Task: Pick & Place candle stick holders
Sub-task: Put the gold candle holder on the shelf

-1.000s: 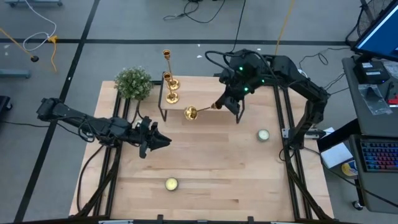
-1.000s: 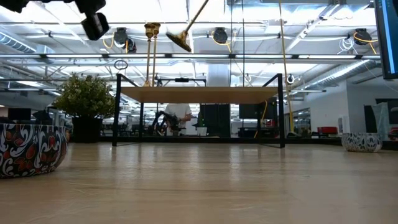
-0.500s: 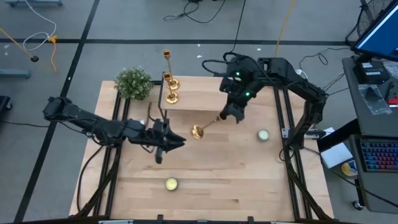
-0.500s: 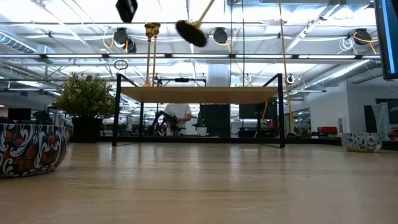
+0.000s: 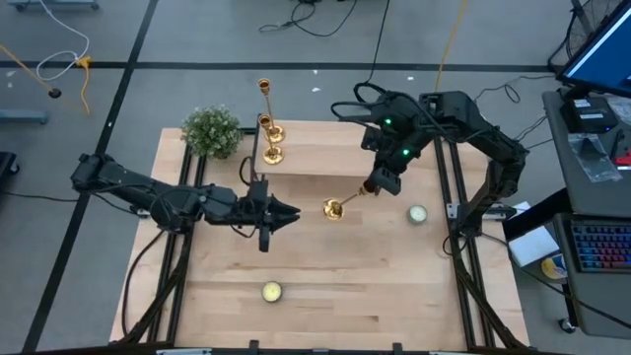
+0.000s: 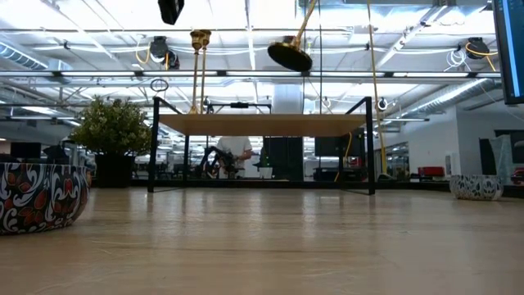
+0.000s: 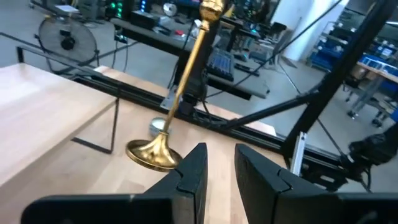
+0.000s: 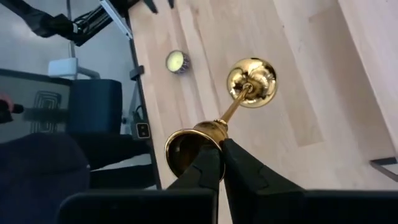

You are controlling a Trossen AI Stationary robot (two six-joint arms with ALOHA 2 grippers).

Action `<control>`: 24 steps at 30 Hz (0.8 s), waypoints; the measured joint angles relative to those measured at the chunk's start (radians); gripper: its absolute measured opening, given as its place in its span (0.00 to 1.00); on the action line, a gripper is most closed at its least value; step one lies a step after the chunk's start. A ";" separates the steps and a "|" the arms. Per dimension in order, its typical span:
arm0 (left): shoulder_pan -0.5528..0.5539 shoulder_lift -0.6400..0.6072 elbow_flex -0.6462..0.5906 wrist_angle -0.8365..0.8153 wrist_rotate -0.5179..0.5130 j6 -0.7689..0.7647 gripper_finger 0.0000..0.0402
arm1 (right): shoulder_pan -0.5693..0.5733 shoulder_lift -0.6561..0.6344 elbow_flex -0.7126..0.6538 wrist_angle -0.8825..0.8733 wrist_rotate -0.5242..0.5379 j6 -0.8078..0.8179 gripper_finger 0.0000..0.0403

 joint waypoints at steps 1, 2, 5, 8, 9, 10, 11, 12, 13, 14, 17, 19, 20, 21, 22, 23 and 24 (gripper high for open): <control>0.000 0.007 0.000 0.005 -0.007 -0.007 0.20 | 0.000 0.001 0.000 0.001 -0.002 -0.006 0.00; 0.000 0.013 0.000 0.005 -0.018 -0.016 0.20 | 0.000 0.008 0.000 0.001 -0.003 -0.012 0.00; -0.010 0.026 -0.001 0.002 -0.053 -0.021 0.20 | 0.000 0.024 -0.001 0.001 0.006 -0.023 0.00; -0.019 0.041 0.000 0.012 -0.095 -0.021 0.20 | 0.000 0.029 -0.001 0.001 0.008 -0.047 0.00; -0.022 0.046 -0.001 0.011 -0.103 -0.018 0.20 | 0.000 0.035 0.001 0.000 0.007 -0.051 0.00; -0.023 0.050 -0.001 0.010 -0.110 -0.018 0.20 | 0.001 0.038 0.002 0.000 0.007 -0.057 0.00; -0.023 0.053 -0.001 0.013 -0.115 -0.017 0.20 | 0.003 0.041 0.000 0.002 0.007 -0.067 0.00; -0.023 0.056 -0.001 0.021 -0.118 -0.010 0.20 | 0.007 0.044 -0.007 0.004 0.008 -0.079 0.00; -0.023 0.059 -0.001 0.027 -0.124 0.003 0.20 | 0.012 0.049 -0.013 0.003 0.011 -0.091 0.00; -0.023 0.061 -0.001 0.028 -0.131 0.022 0.20 | 0.016 0.058 -0.018 0.001 0.012 -0.100 0.00; -0.023 0.061 -0.001 0.057 -0.154 0.096 0.20 | 0.029 0.075 -0.037 0.003 0.011 -0.127 0.00; -0.023 0.060 -0.001 0.070 -0.184 0.132 0.20 | 0.039 0.078 -0.051 0.004 0.012 -0.154 0.00; -0.023 0.060 -0.001 0.070 -0.205 0.145 0.20 | 0.044 0.078 -0.060 0.010 0.012 -0.167 0.00; -0.023 0.060 -0.001 0.070 -0.224 0.158 0.20 | 0.046 0.075 -0.073 0.023 0.011 -0.174 0.00; -0.023 0.060 -0.001 0.070 -0.237 0.170 0.20 | 0.047 0.072 -0.088 0.038 0.009 -0.179 0.00; -0.023 0.060 -0.001 0.072 -0.251 0.178 0.20 | 0.047 0.071 -0.104 0.049 0.005 -0.181 0.00; -0.023 0.060 -0.001 0.075 -0.261 0.184 0.20 | 0.047 0.073 -0.117 0.055 0.004 -0.181 0.00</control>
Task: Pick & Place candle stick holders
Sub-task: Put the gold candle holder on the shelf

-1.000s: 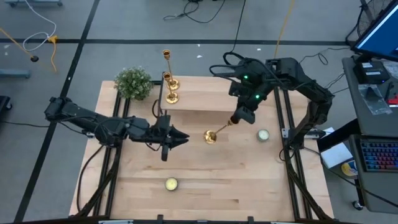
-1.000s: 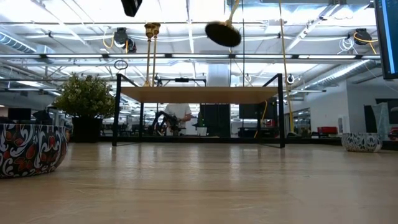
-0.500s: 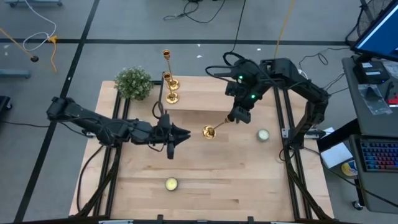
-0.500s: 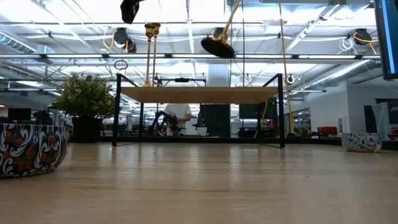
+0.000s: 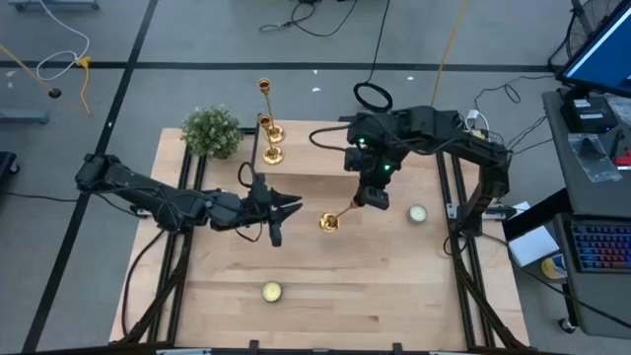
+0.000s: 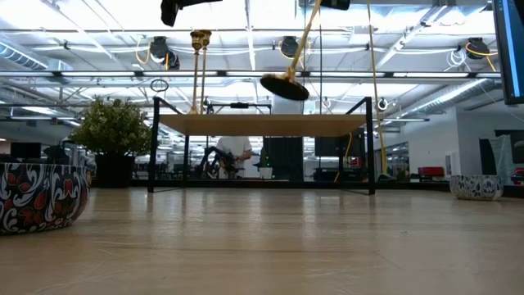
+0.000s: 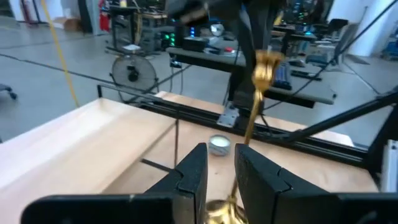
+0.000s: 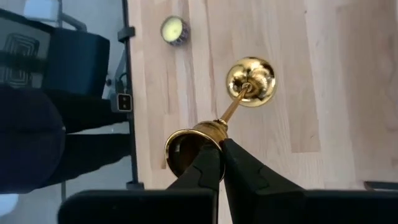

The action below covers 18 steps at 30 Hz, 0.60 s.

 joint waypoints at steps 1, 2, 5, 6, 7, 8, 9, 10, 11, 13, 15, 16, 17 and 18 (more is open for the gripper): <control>0.000 0.000 0.000 0.005 -0.002 0.004 0.20 | 0.000 0.003 -0.010 0.001 0.002 -0.001 0.00; 0.000 0.000 0.000 0.012 -0.001 0.010 0.20 | -0.001 0.006 -0.017 0.001 0.005 -0.004 0.00; 0.002 0.011 0.000 0.037 0.005 0.010 0.20 | -0.001 0.002 -0.034 0.018 0.005 -0.019 0.00; 0.002 0.016 0.000 0.045 0.007 0.010 0.20 | 0.000 -0.001 -0.044 0.032 0.002 -0.022 0.00; 0.002 0.019 0.000 0.051 0.007 0.011 0.20 | 0.001 -0.002 -0.055 0.047 -0.001 -0.026 0.00; 0.002 0.020 0.000 0.058 0.010 0.011 0.20 | 0.002 -0.001 -0.067 0.062 -0.003 -0.029 0.00; 0.003 0.027 0.000 0.071 0.018 0.009 0.20 | 0.004 0.002 -0.077 0.072 -0.004 -0.032 0.00; 0.009 0.037 0.001 0.085 0.031 0.006 0.20 | 0.005 0.004 -0.085 0.079 -0.008 -0.037 0.00; 0.014 0.050 0.002 0.093 0.048 0.006 0.20 | 0.006 0.006 -0.090 0.087 -0.016 -0.041 0.00; 0.018 0.075 -0.002 0.111 0.095 0.009 0.20 | 0.006 0.003 -0.096 0.116 -0.026 -0.044 0.00; 0.030 0.107 0.004 0.177 0.138 0.010 0.20 | 0.011 -0.001 -0.103 0.137 -0.026 -0.048 0.00; 0.034 0.121 0.015 0.184 0.164 0.010 0.20 | 0.011 -0.001 -0.109 0.140 -0.027 -0.048 0.00; 0.038 0.133 0.023 0.178 0.191 0.009 0.20 | 0.012 0.001 -0.115 0.142 -0.028 -0.048 0.00; 0.043 0.148 0.032 0.167 0.218 0.010 0.20 | 0.013 0.003 -0.121 0.145 -0.028 -0.048 0.00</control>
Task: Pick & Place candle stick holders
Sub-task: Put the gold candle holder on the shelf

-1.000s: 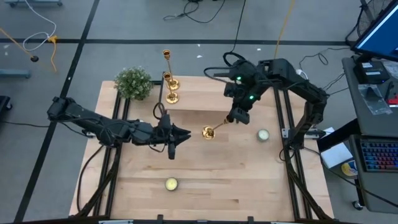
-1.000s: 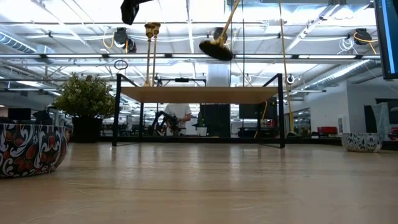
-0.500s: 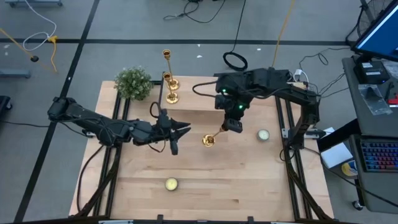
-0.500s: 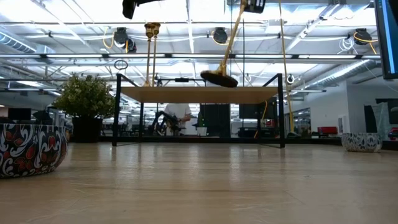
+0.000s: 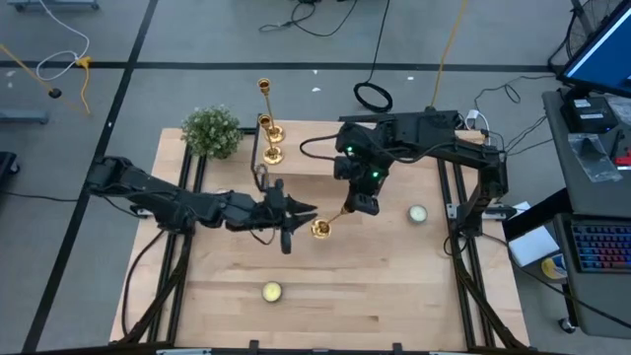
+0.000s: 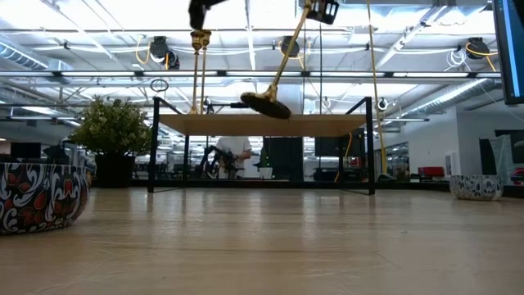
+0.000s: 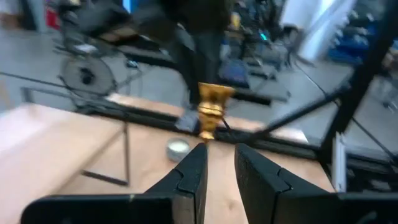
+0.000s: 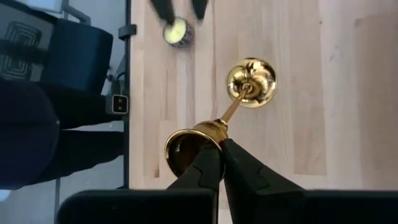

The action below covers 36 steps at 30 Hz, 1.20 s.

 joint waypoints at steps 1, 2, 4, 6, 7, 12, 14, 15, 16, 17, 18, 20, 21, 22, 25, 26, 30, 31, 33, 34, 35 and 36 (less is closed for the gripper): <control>0.006 0.022 0.018 -0.005 0.026 0.001 0.20 | 0.000 0.000 -0.006 0.005 0.000 0.000 0.00; 0.011 0.041 0.039 -0.008 0.048 0.006 0.20 | -0.001 0.001 -0.013 0.007 0.001 0.000 0.00; 0.019 0.059 0.075 -0.042 0.077 0.019 0.20 | -0.001 -0.001 -0.026 0.006 0.001 0.001 0.00; 0.031 0.075 0.117 -0.066 0.113 0.035 0.20 | 0.002 -0.001 -0.040 0.006 0.003 0.002 0.00; 0.038 0.080 0.132 -0.091 0.133 0.039 0.20 | 0.006 0.000 -0.046 0.006 0.004 0.002 0.00; 0.067 0.082 0.170 -0.187 0.159 -0.018 0.20 | 0.030 -0.001 -0.065 0.006 0.003 -0.002 0.00; 0.079 0.082 0.177 -0.206 0.167 -0.065 0.21 | 0.040 0.000 -0.068 0.006 0.004 -0.010 0.00; 0.084 0.082 0.177 -0.207 0.179 -0.074 0.21 | 0.044 0.000 -0.068 0.006 0.004 -0.016 0.00; 0.087 0.082 0.177 -0.206 0.192 -0.080 0.22 | 0.049 0.000 -0.068 0.007 0.004 -0.021 0.00; 0.090 0.082 0.177 -0.206 0.204 -0.085 0.23 | 0.052 0.000 -0.068 0.008 0.004 -0.022 0.00; 0.093 0.082 0.177 -0.205 0.217 -0.090 0.24 | 0.053 0.000 -0.068 0.009 0.005 -0.023 0.00; 0.096 0.082 0.177 -0.203 0.236 -0.113 0.28 | 0.053 0.000 -0.068 0.013 0.005 -0.026 0.00; 0.095 0.082 0.177 -0.204 0.239 -0.122 0.31 | 0.053 0.000 -0.068 0.014 0.006 -0.026 0.00; 0.095 0.082 0.177 -0.203 0.239 -0.135 0.33 | 0.052 0.000 -0.068 0.014 0.008 -0.026 0.00; 0.096 0.082 0.177 -0.188 0.239 -0.142 0.41 | 0.051 0.000 -0.068 0.027 0.008 -0.026 0.00; 0.096 0.083 0.177 -0.178 0.241 -0.139 0.44 | 0.051 0.000 -0.068 0.031 0.008 -0.026 0.00; 0.094 0.098 0.177 -0.136 0.284 -0.110 0.50 | 0.052 0.000 -0.068 0.041 0.004 -0.030 0.00; 0.092 0.104 0.177 -0.128 0.287 -0.100 0.51 | 0.052 0.000 -0.068 0.042 0.004 -0.030 0.00; 0.092 0.125 0.179 -0.113 0.287 -0.096 0.52 | 0.052 0.000 -0.068 0.042 0.004 -0.030 0.00; 0.092 0.130 0.178 -0.125 0.291 -0.097 0.52 | 0.052 0.000 -0.068 0.044 0.004 -0.030 0.00; 0.092 0.135 0.175 -0.130 0.294 -0.098 0.52 | 0.052 0.000 -0.068 0.046 0.004 -0.029 0.00; 0.093 0.146 0.176 -0.115 0.294 -0.098 0.52 | 0.052 0.000 -0.068 0.047 0.004 -0.028 0.00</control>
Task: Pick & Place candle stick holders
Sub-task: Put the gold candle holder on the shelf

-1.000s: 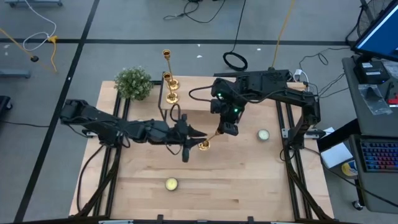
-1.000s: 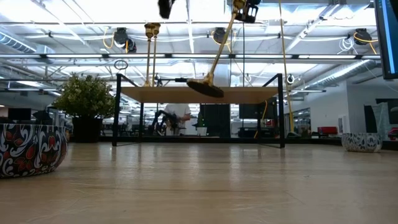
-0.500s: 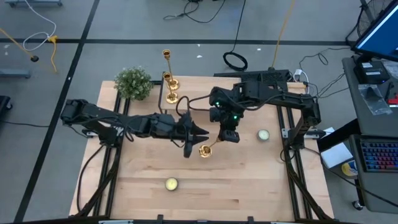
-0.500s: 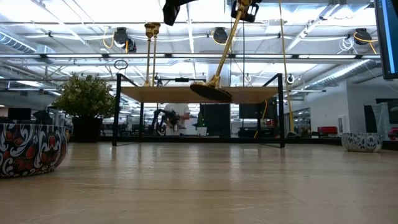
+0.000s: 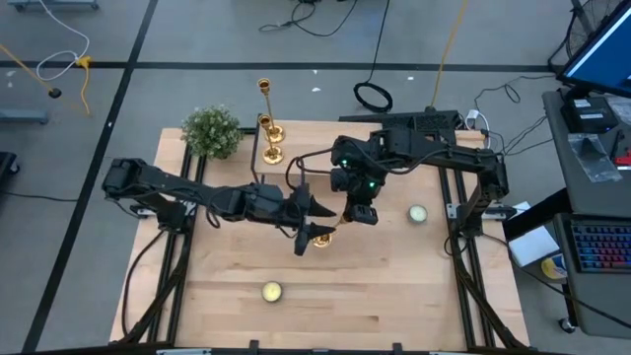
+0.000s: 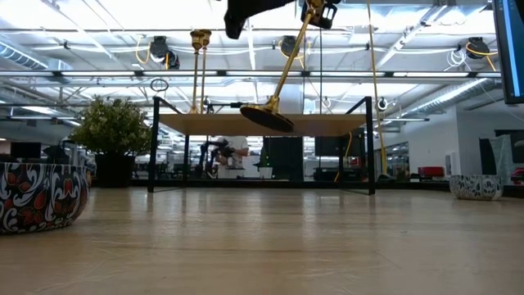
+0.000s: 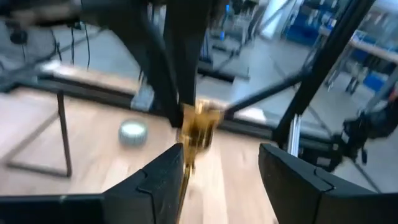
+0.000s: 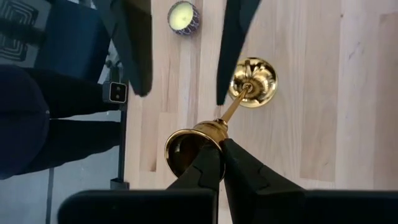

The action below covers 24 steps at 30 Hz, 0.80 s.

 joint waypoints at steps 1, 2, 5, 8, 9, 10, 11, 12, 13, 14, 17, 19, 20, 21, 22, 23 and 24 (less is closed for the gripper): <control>0.003 0.012 0.008 0.017 0.000 0.001 0.52 | 0.000 0.000 0.000 0.002 0.000 0.001 0.00; 0.004 0.017 0.014 0.021 0.000 0.003 0.52 | 0.000 0.000 0.000 0.006 0.000 0.001 0.00; 0.005 0.049 0.049 0.013 0.010 0.026 0.52 | 0.000 0.000 0.000 0.017 -0.002 0.001 0.00; 0.012 0.067 0.085 -0.028 0.018 0.044 0.52 | 0.001 0.000 0.000 0.002 -0.002 0.002 0.00; 0.013 0.080 0.101 -0.049 0.019 0.046 0.52 | 0.001 0.000 0.000 0.003 -0.004 0.001 0.00; 0.016 0.093 0.119 -0.061 0.018 0.046 0.52 | 0.003 0.000 0.000 -0.006 -0.005 0.001 0.00; 0.018 0.099 0.130 -0.071 0.020 0.046 0.52 | 0.005 -0.001 0.000 -0.017 0.000 0.002 0.00; 0.019 0.100 0.138 -0.091 0.024 0.046 0.52 | 0.006 -0.002 -0.001 -0.018 0.006 0.002 0.00; 0.019 0.100 0.146 -0.108 0.026 0.045 0.52 | 0.007 0.000 -0.001 -0.013 0.005 0.001 0.00; 0.019 0.108 0.153 -0.112 0.026 0.046 0.52 | 0.010 0.000 -0.001 -0.012 -0.002 -0.002 0.00; 0.022 0.118 0.167 -0.104 0.037 0.051 0.52 | 0.014 -0.002 -0.001 -0.033 0.008 -0.010 0.00; 0.022 0.115 0.171 -0.120 0.049 0.042 0.52 | 0.019 -0.001 -0.001 -0.024 -0.002 -0.012 0.00; 0.022 0.116 0.173 -0.124 0.053 0.033 0.52 | 0.019 -0.001 -0.001 -0.025 -0.001 -0.013 0.00; 0.022 0.116 0.175 -0.134 0.055 0.020 0.52 | 0.019 -0.001 -0.001 -0.025 0.005 -0.013 0.00; 0.022 0.115 0.176 -0.147 0.056 0.008 0.52 | 0.020 -0.001 -0.001 -0.021 0.007 -0.013 0.00; 0.022 0.114 0.176 -0.157 0.056 -0.001 0.52 | 0.019 0.001 -0.001 -0.018 0.005 -0.013 0.00; 0.022 0.114 0.176 -0.158 0.057 -0.007 0.52 | 0.019 0.001 -0.001 -0.018 0.003 -0.013 0.00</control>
